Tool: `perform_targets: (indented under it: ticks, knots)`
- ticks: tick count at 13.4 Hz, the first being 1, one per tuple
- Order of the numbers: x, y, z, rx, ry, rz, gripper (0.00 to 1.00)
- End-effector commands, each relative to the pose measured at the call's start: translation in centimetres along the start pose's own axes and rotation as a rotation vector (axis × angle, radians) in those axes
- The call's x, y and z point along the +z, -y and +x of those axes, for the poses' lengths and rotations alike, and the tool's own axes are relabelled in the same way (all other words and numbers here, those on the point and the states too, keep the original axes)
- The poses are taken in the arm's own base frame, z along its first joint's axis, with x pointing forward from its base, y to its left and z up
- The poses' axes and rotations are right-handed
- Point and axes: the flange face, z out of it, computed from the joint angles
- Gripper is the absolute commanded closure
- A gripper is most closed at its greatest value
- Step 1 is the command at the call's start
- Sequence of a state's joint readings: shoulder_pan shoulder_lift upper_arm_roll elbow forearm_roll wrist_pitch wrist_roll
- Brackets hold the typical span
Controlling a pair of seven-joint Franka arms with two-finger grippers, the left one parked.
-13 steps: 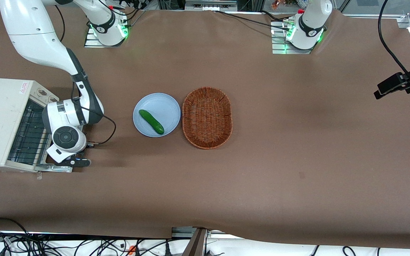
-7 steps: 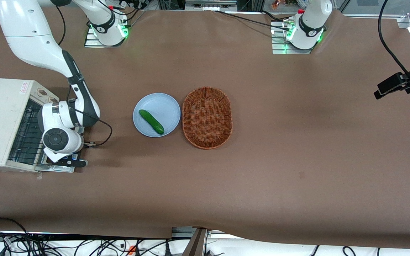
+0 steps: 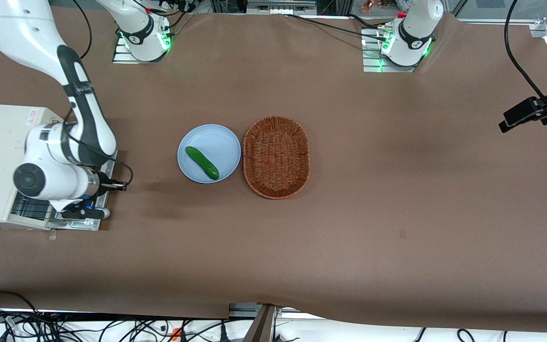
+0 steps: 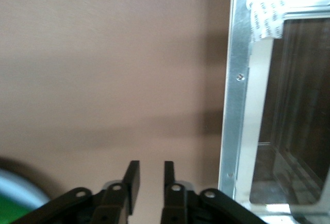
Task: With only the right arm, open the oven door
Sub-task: 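Release the handle and lift the right gripper away from the oven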
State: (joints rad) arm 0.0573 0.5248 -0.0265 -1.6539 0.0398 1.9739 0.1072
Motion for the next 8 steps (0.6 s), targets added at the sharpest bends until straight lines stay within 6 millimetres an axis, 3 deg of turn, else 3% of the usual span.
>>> perform_targets:
  ticks: [1, 5, 8]
  knots:
    - [-8.6, -1.1, -3.1, -0.067, -0.049, 0.038, 0.00]
    - [-22.1, -5.7, -8.3, -0.147, -0.171, 0.028, 0.00]
    - [-30.8, -6.6, -12.0, -0.145, -0.113, 0.016, 0.00]
